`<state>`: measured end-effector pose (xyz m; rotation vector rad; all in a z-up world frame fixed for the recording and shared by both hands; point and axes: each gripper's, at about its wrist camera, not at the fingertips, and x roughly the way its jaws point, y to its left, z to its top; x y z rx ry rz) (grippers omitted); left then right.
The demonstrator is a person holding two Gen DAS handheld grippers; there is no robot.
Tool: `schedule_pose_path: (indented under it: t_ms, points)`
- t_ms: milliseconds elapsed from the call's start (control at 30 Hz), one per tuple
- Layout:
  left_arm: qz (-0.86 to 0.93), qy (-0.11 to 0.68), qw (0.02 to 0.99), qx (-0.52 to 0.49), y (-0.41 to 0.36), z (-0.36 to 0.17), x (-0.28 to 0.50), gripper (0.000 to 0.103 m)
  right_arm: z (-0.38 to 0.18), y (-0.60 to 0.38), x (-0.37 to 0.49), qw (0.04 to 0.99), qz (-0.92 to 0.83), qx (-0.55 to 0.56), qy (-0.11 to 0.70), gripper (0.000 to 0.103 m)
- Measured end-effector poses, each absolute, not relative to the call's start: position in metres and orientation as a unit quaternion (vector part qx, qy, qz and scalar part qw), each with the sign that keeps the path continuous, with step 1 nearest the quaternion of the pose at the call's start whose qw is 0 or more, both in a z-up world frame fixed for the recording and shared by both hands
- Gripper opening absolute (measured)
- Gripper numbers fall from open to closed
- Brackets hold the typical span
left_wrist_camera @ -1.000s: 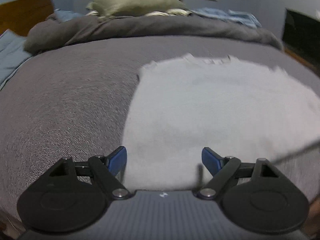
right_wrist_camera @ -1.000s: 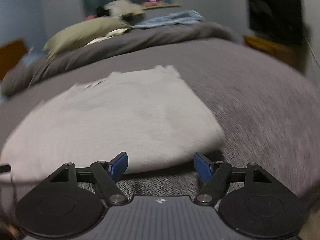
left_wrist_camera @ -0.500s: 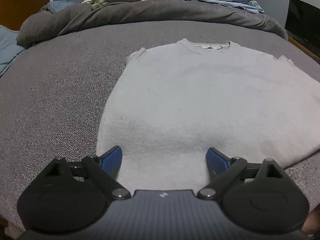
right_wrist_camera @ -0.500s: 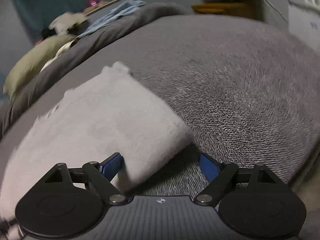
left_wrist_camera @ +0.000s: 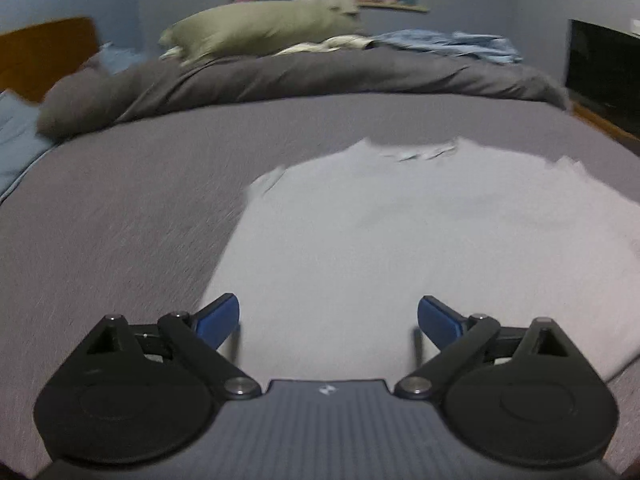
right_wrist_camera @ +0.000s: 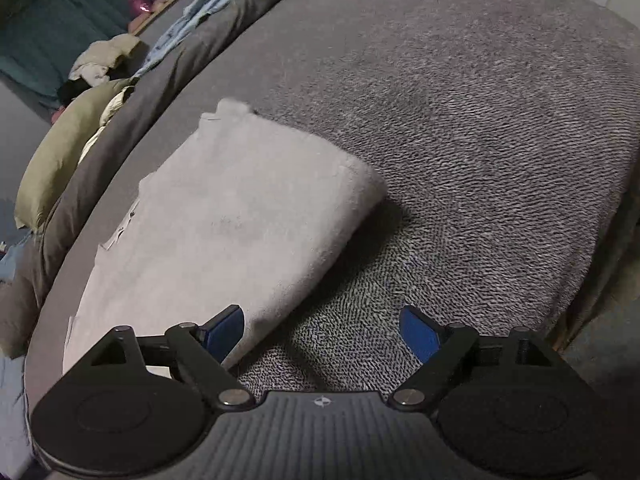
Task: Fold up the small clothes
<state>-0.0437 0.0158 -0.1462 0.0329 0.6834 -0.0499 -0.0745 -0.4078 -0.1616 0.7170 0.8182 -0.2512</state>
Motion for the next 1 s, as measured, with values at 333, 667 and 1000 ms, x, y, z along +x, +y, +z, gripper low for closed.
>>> schedule_pose_path:
  t_ms: [333, 667, 1000]
  points:
    - [-0.028, 0.372, 0.928, -0.010, 0.001, -0.174, 0.016, 0.103, -0.179, -0.425, -0.061, 0.874, -0.055, 0.353, 0.329, 0.088]
    - [-0.030, 0.356, 0.934, 0.004, -0.024, -0.172, 0.035, 0.103, -0.178, -0.439, -0.046, 0.896, 0.012, 0.341, 0.285, 0.072]
    - [-0.171, 0.386, 0.906, -0.028, -0.122, -0.147, 0.070, 0.103, -0.181, -0.453, -0.027, 0.867, 0.036, 0.401, 0.294, 0.068]
